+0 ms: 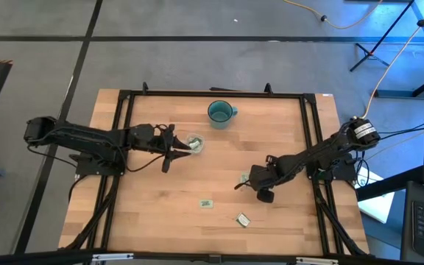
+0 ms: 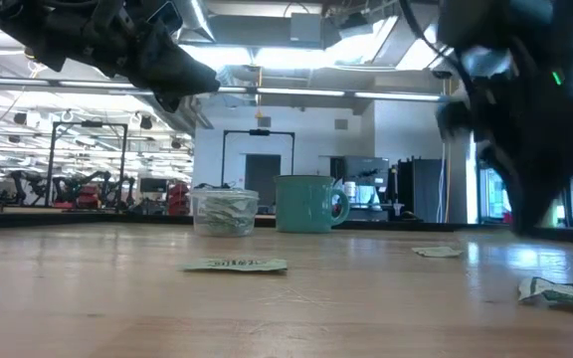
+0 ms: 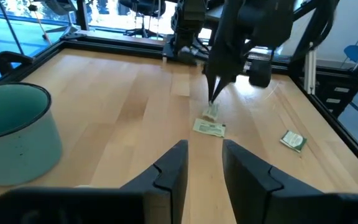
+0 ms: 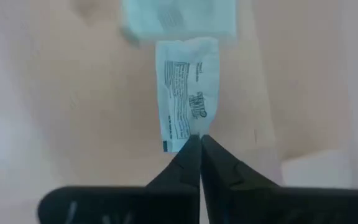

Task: Pick and place Stevia / Truvia into bins
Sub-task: Put the green stevia packet into the transparent container

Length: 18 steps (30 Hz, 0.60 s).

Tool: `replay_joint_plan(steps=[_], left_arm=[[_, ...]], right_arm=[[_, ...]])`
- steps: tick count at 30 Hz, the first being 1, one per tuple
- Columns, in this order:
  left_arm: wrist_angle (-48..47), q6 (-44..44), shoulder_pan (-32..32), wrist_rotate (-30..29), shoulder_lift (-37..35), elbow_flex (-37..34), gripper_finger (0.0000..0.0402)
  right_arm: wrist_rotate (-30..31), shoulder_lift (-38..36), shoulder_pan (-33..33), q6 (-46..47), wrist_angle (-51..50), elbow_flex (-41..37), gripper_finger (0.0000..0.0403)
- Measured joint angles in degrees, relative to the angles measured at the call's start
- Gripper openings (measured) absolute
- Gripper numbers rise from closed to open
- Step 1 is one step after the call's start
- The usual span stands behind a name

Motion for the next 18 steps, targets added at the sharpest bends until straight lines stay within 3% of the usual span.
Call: replay_joint_plan(steps=[6,11,18], left_arm=[[-0.97,0.09,0.01,3.63,0.00,0.00,0.0093],[-5.11,1.03,-1.07,9.13,0.00,0.02,0.0093],[-13.65,-3.84,-4.22,7.13,-0.02,0.04,0.0093]], right_arm=[[4.15,-1.46,-3.41,-5.84,-8.40,11.98,0.0002],[5.80,-0.52,-9.61,-17.03,-6.41,22.27,0.0001],[3.29,6.68,-18.59,-34.08,1.20,31.89,0.0001]])
